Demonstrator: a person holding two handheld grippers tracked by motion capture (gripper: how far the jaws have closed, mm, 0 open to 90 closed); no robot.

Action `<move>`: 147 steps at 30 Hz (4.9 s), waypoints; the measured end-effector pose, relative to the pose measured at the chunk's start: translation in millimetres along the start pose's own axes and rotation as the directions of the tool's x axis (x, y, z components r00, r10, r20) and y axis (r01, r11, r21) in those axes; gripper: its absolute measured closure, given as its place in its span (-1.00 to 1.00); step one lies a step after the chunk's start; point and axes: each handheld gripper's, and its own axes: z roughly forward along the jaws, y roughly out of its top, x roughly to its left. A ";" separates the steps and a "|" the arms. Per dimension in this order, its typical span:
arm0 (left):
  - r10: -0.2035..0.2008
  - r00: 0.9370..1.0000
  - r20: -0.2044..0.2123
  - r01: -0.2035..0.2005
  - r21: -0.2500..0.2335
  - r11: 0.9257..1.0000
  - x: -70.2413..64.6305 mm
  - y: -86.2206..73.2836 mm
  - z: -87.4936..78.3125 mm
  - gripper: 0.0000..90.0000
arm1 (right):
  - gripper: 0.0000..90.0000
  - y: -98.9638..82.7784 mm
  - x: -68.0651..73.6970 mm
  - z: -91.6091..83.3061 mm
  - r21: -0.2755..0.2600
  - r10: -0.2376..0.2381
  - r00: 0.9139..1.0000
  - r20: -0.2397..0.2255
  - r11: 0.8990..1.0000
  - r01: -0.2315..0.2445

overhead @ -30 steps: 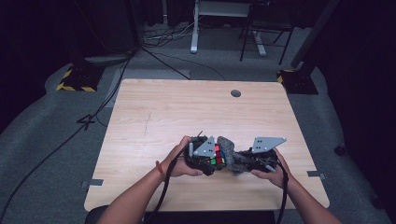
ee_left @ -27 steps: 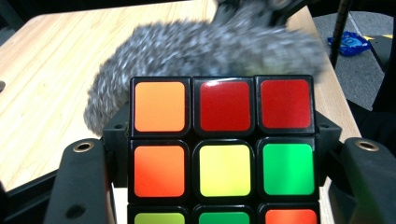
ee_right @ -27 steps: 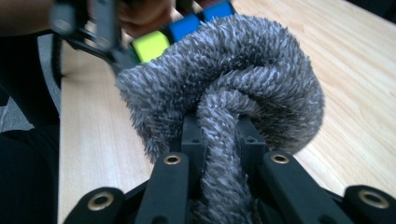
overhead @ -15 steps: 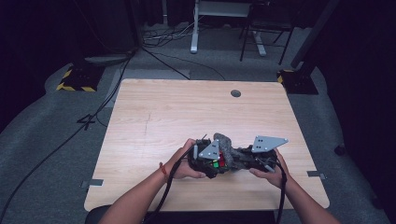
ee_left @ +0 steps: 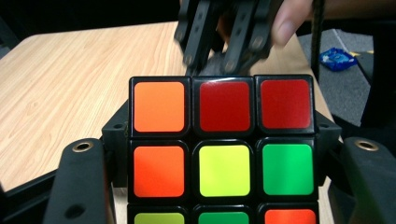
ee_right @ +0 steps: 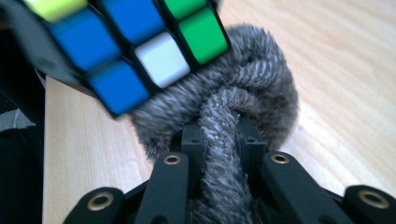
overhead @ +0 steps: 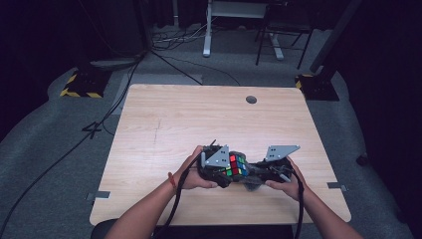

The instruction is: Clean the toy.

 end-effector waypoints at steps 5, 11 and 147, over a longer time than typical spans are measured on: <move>-0.007 1.000 -0.001 0.007 -0.002 1.000 2.0 -1.7 -2.3 -0.27 | 0.74 0.7 -0.3 -6.9 -0.046 0.017 1.000 -0.020 0.999 -0.018; -0.009 1.000 -0.012 0.009 -0.001 1.000 4.0 -2.4 -0.9 -0.27 | 0.74 2.9 -1.7 -15.7 -0.106 0.018 0.999 -0.038 0.994 -0.022; -0.020 0.999 0.037 0.021 -0.024 0.999 6.5 2.1 -9.1 -0.25 | 0.73 1.2 2.0 -6.1 0.053 -0.048 0.998 0.031 0.998 0.047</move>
